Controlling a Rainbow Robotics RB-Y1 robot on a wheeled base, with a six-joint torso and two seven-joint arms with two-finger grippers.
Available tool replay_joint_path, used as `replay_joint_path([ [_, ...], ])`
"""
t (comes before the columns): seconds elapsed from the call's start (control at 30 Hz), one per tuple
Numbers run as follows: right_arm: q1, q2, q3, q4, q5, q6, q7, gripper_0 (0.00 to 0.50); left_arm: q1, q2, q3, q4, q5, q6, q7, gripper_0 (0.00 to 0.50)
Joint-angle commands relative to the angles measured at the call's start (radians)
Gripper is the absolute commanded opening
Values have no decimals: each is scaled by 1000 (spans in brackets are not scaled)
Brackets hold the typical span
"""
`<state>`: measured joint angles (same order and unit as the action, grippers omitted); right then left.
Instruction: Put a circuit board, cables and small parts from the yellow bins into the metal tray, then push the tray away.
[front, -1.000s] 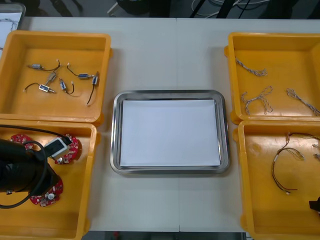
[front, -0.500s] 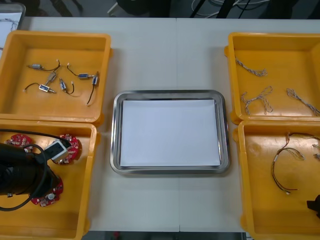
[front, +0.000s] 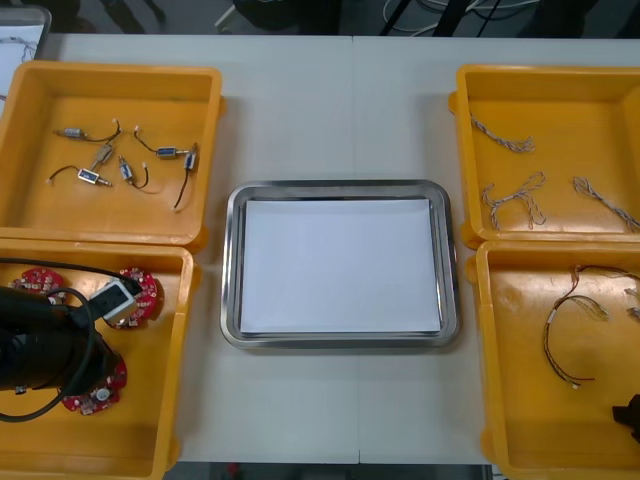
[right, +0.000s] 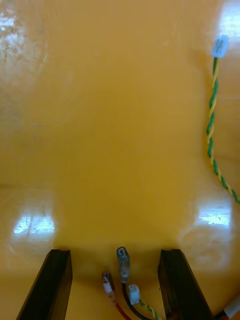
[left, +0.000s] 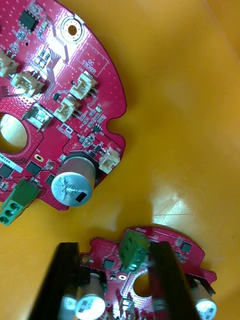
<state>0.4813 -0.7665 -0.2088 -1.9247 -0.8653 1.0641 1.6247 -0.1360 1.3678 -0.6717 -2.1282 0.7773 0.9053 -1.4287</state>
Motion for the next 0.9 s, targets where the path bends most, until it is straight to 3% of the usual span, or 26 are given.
replay_joint_path([
  [0.03, 28, -28, 26, 10, 9, -27, 38, 500, 12, 14, -22, -6, -7, -11, -125, 0],
  [0.43, 28, -28, 37, 18, 12, -36, 34, 500, 13, 16, -23, -6, -7, -9, -125, 0],
  [0.47, 28, -30, 37, 20, 11, -36, 35, 428, 13, 17, -23, -7, -6, -11, -127, 0],
  [0.5, 28, -30, 37, 20, 12, -36, 38, 241, 12, 22, -22, -9, -6, -11, -127, 0],
  [0.53, 28, -28, 37, 20, 12, -36, 38, 149, 10, 27, -22, -13, -6, -9, -127, 0],
  [0.73, 28, -28, 37, 18, 8, -47, 41, 0, -8, 57, -15, -29, 40, -8, -127, 0],
  [0.9, 29, -30, 37, 18, 2, -55, 41, 0, -11, 71, 58, -68, 111, 79, -128, 0],
])
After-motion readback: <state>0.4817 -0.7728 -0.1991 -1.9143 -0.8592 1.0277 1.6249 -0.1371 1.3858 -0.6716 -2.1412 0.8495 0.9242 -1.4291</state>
